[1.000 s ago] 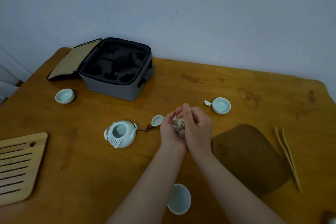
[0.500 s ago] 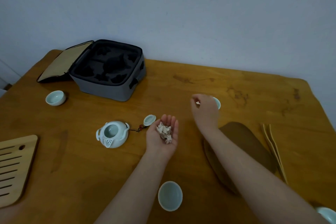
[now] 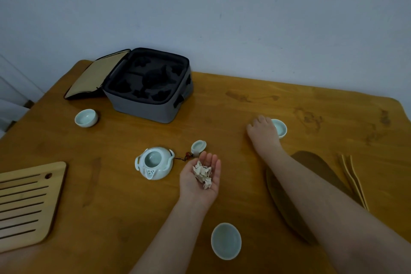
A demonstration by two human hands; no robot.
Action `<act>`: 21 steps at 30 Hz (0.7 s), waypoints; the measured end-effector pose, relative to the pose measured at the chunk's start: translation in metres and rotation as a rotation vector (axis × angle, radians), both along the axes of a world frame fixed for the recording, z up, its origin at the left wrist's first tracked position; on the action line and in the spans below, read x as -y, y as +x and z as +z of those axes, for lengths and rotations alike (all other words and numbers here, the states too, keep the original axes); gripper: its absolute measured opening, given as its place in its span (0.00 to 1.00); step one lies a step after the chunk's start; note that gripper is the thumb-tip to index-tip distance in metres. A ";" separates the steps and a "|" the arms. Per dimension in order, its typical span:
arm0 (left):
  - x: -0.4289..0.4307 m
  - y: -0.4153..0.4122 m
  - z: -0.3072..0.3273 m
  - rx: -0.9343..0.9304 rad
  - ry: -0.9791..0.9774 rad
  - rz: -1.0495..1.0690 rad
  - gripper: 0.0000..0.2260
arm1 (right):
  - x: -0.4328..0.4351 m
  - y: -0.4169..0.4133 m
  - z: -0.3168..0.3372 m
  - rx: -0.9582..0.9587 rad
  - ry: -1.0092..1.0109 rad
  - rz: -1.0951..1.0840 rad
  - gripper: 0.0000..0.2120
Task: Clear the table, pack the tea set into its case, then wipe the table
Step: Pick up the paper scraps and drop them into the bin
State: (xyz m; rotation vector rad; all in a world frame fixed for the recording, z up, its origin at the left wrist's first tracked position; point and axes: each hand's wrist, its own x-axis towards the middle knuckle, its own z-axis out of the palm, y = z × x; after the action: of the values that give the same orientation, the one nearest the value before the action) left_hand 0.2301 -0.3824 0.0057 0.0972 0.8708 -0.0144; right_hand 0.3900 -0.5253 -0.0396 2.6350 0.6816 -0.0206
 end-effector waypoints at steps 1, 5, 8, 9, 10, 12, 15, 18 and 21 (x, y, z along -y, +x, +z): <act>-0.001 -0.003 0.000 -0.004 0.002 0.005 0.13 | 0.001 -0.002 -0.001 0.007 0.027 0.015 0.07; 0.002 -0.011 0.003 -0.015 -0.005 0.020 0.13 | 0.000 -0.016 -0.007 0.098 0.384 -0.021 0.07; 0.010 -0.016 0.006 -0.013 -0.020 0.030 0.13 | -0.006 -0.035 -0.006 0.151 0.671 -0.013 0.11; 0.013 -0.018 0.008 -0.011 -0.024 0.033 0.13 | -0.007 -0.044 -0.004 0.142 0.746 0.012 0.12; 0.015 -0.020 0.009 -0.007 -0.027 0.037 0.13 | -0.008 -0.054 0.001 0.104 0.827 0.024 0.12; 0.020 -0.025 0.013 -0.004 -0.031 0.045 0.13 | -0.009 -0.080 0.015 -0.010 1.012 -0.038 0.11; 0.029 -0.034 0.018 -0.008 -0.037 0.069 0.14 | -0.008 -0.126 0.043 -0.144 1.275 -0.201 0.15; 0.039 -0.048 0.022 -0.003 -0.034 0.096 0.14 | -0.006 -0.168 0.074 -0.310 1.600 -0.399 0.23; 0.049 -0.064 0.026 0.032 -0.034 0.106 0.14 | 0.001 -0.199 0.094 -0.424 1.765 -0.475 0.21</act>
State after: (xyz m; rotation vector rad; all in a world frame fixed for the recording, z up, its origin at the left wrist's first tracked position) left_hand 0.1665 -0.4318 0.0317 0.0192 0.8429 0.0707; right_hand 0.1913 -0.5260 0.0542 4.5297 -0.0300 -0.2002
